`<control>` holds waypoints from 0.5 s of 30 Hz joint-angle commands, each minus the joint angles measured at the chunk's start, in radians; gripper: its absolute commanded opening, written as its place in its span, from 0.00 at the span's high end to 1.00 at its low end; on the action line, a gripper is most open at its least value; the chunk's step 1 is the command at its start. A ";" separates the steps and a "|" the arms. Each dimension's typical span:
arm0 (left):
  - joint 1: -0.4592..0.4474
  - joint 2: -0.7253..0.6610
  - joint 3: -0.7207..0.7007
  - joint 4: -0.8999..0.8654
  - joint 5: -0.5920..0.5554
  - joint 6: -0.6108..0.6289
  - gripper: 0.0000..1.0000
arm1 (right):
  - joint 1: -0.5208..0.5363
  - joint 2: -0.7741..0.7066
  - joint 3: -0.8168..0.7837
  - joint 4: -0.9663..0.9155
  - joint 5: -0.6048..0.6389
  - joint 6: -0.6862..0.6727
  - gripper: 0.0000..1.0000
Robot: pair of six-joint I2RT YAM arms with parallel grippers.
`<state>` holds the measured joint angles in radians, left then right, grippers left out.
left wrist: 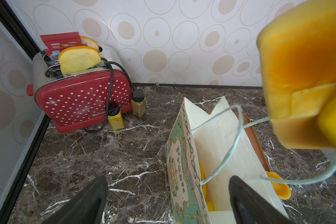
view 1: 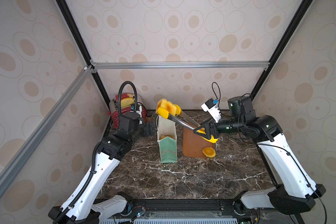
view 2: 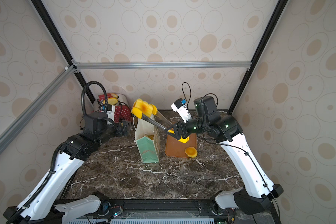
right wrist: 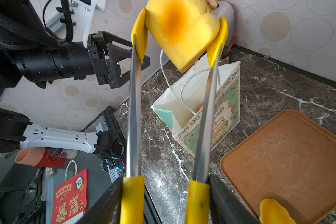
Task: Pack bread into a paper bag
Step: Place the fake bread in the paper bag.
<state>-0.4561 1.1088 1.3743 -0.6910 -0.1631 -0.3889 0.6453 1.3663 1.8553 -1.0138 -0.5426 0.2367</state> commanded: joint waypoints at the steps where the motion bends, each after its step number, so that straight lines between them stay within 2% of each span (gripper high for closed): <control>1: 0.000 -0.021 0.011 -0.004 -0.012 -0.005 0.01 | 0.006 -0.022 0.004 0.073 -0.030 0.007 0.30; 15: 0.000 -0.030 0.005 -0.003 -0.013 -0.007 0.01 | 0.005 -0.039 -0.007 0.057 -0.019 -0.002 0.25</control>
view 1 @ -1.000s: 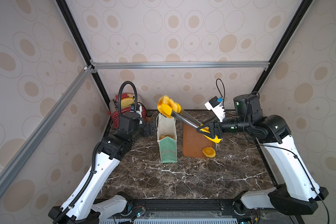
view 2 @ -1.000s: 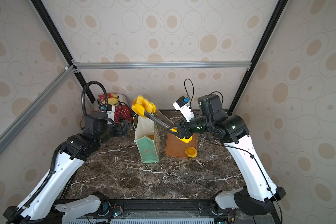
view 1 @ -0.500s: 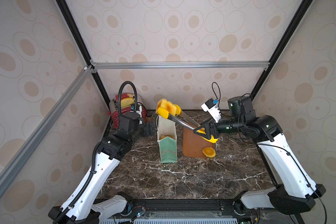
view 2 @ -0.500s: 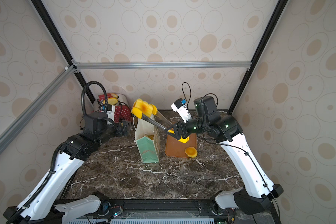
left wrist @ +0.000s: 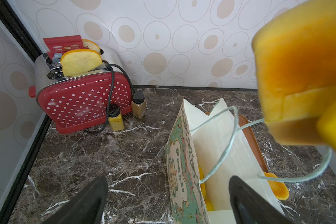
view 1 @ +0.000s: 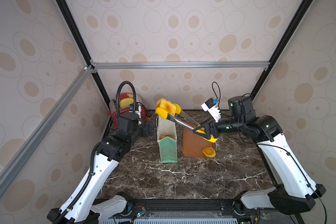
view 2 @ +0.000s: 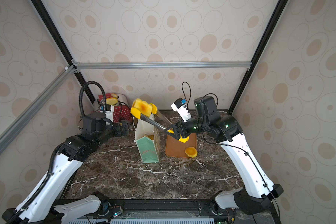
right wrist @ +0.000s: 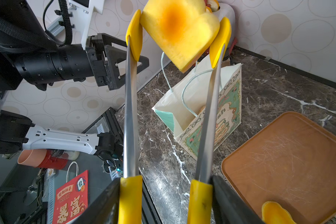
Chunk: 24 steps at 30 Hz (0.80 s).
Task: Pack bread into a paper bag
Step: Place the fake bread in the paper bag.
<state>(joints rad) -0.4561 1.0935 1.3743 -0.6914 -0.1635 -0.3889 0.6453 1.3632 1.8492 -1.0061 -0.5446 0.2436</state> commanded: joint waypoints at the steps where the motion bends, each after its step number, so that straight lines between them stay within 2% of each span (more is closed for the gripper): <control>1: 0.000 -0.015 0.005 -0.003 -0.013 -0.008 0.01 | 0.006 -0.036 -0.002 0.050 -0.017 -0.009 0.25; 5: 0.000 -0.013 0.006 -0.003 -0.013 -0.007 0.01 | 0.006 -0.038 -0.002 0.050 -0.019 -0.008 0.24; 9: 0.000 -0.015 0.006 -0.004 -0.013 -0.007 0.01 | 0.006 -0.047 -0.002 0.055 0.001 -0.008 0.29; 24: 0.000 -0.011 0.003 0.002 -0.008 -0.012 0.01 | 0.006 -0.136 0.063 -0.007 0.276 -0.034 0.33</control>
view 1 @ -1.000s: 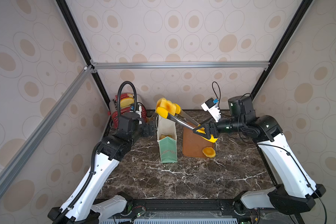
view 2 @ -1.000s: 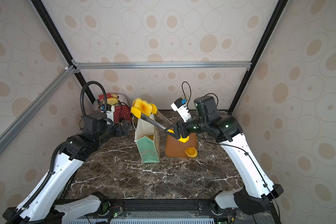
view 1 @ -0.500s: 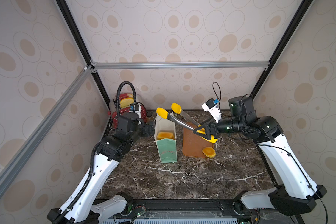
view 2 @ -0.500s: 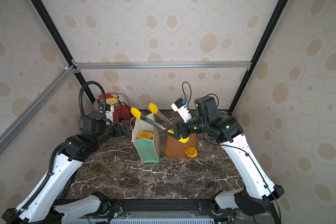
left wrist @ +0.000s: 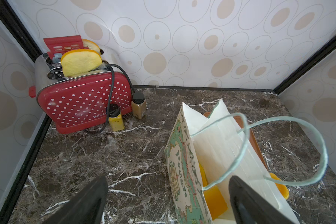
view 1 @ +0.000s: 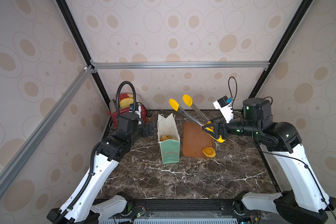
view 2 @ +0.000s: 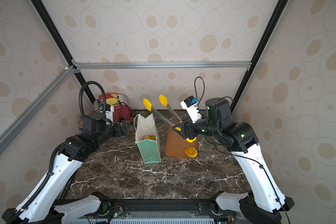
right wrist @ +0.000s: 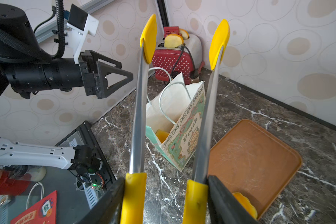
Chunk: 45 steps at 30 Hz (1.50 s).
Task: Pack bread into a paper bag
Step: Pick up the fake bread from the plate.
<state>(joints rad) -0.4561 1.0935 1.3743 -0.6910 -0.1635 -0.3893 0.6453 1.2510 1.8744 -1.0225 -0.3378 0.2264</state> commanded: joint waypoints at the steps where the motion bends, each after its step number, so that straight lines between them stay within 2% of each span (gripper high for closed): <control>1: 0.000 -0.012 0.003 0.004 -0.007 -0.011 0.01 | 0.004 -0.027 0.042 -0.001 0.097 -0.016 0.33; 3: 0.000 -0.011 0.003 0.005 -0.005 -0.012 0.01 | 0.005 -0.034 0.055 -0.022 0.165 -0.019 0.33; 9: 0.000 -0.008 0.000 0.011 -0.001 -0.014 0.01 | 0.001 0.003 0.109 -0.214 0.533 -0.011 0.33; 12: 0.000 -0.009 -0.004 0.014 0.001 -0.014 0.01 | -0.023 0.019 0.100 -0.334 0.589 0.013 0.32; 19: 0.000 0.000 -0.027 0.049 0.014 -0.024 0.01 | -0.157 -0.052 -0.120 -0.471 0.521 0.044 0.31; 24: -0.001 0.011 -0.037 0.081 0.029 -0.033 0.01 | -0.173 -0.066 -0.279 -0.554 0.504 0.028 0.30; 30: -0.004 0.021 -0.043 0.096 0.031 -0.039 0.01 | -0.174 -0.087 -0.429 -0.516 0.408 0.008 0.26; 36: -0.005 0.034 -0.038 0.099 0.034 -0.034 0.01 | -0.173 -0.080 -0.487 -0.431 0.309 -0.019 0.24; 45: -0.007 0.032 -0.031 0.091 0.026 -0.025 0.01 | -0.174 0.008 -0.511 -0.332 0.300 -0.046 0.24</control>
<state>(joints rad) -0.4564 1.1313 1.3281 -0.6067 -0.1318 -0.4118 0.4744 1.2327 1.3766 -1.4078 -0.0242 0.1986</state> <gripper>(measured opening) 0.990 0.766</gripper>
